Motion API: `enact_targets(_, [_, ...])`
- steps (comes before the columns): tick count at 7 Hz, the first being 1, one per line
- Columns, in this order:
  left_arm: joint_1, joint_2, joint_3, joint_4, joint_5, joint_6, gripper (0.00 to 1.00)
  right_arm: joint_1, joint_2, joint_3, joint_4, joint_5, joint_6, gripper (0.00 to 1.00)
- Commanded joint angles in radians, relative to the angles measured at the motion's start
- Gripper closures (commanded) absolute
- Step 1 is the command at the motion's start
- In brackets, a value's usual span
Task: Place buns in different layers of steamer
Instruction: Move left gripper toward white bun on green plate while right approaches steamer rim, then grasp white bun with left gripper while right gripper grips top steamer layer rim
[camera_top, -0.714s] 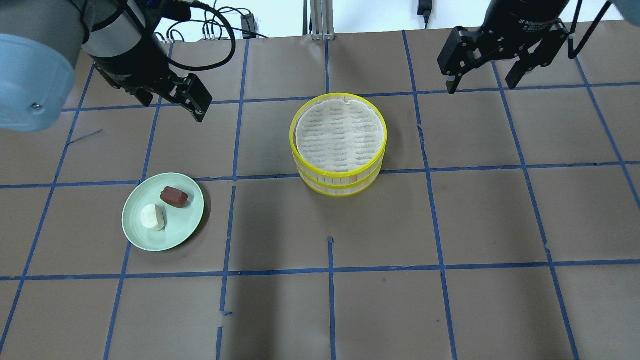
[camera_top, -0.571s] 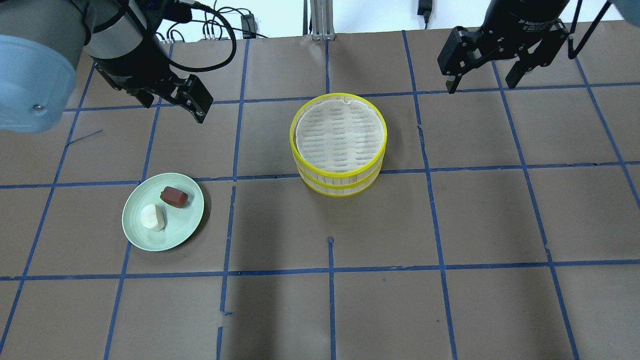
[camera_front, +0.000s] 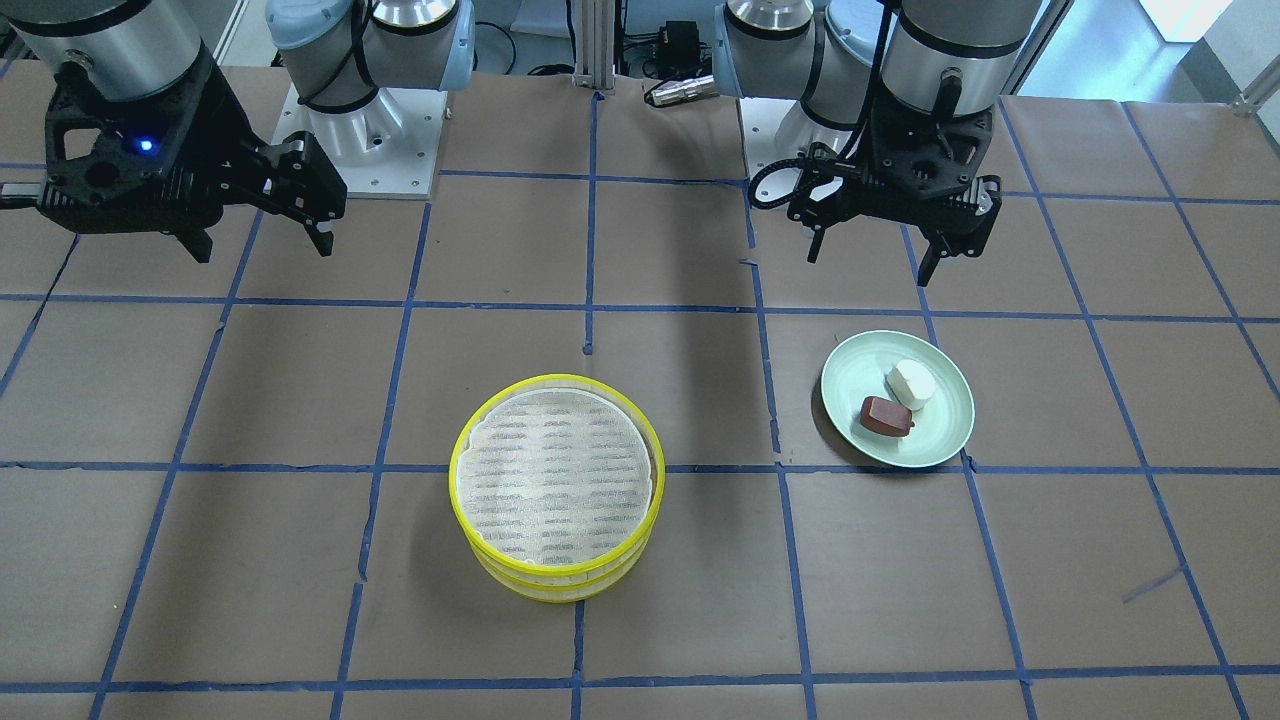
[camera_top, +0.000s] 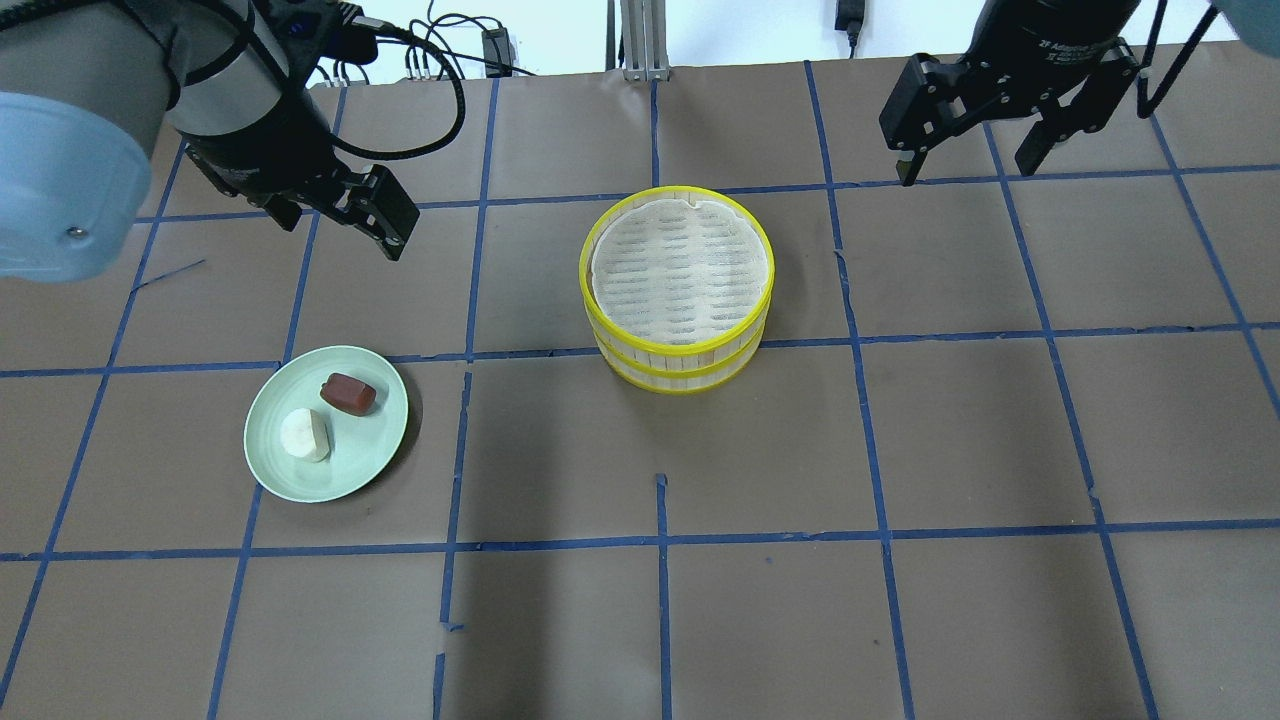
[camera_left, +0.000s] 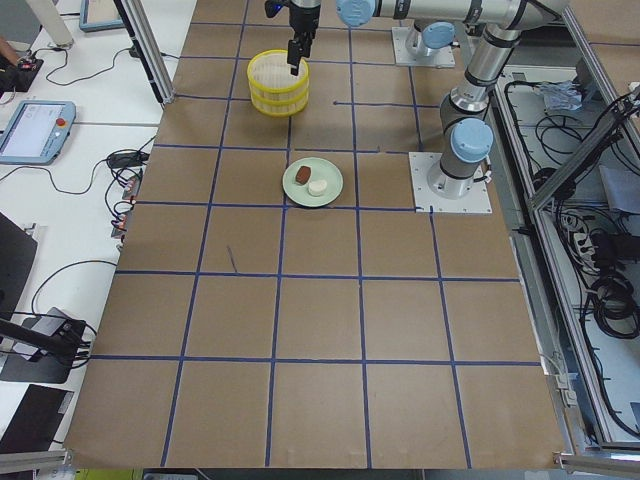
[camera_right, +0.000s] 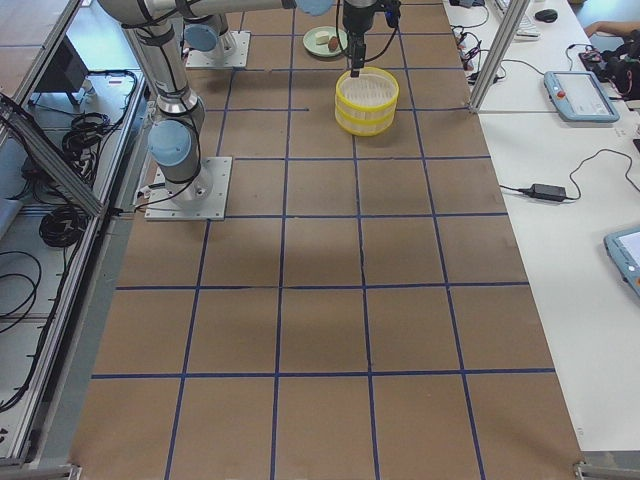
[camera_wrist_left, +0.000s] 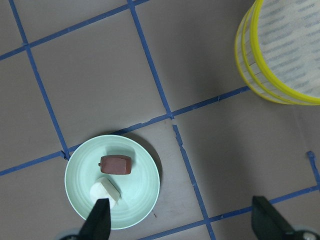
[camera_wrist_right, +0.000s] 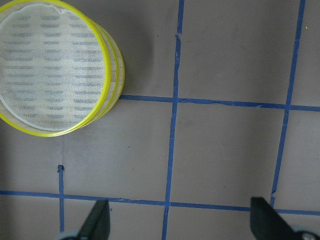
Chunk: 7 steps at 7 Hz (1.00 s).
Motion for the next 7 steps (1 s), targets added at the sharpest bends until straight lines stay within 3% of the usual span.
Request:
enact_targets(1, [0.111, -0.031, -0.095, 0.019, -0.003, 0.044, 0.0, 0.017, 0.107, 0.003, -0.119, 0.004, 0.018, 0.0])
enact_targets(3, [0.175, -0.039, -0.164, 0.023, 0.038, 0.086, 0.0, 0.119, 0.216, 0.011, -0.272, 0.004, 0.125, 0.0])
enact_targets(6, [0.238, -0.113, -0.276, 0.023, 0.131, 0.083, 0.0, 0.178, 0.353, 0.118, -0.515, 0.011, 0.226, 0.0])
enact_targets(7, [0.264, -0.148, -0.295, 0.048, 0.132, 0.083, 0.0, 0.178, 0.367, 0.133, -0.528, 0.006, 0.225, 0.07])
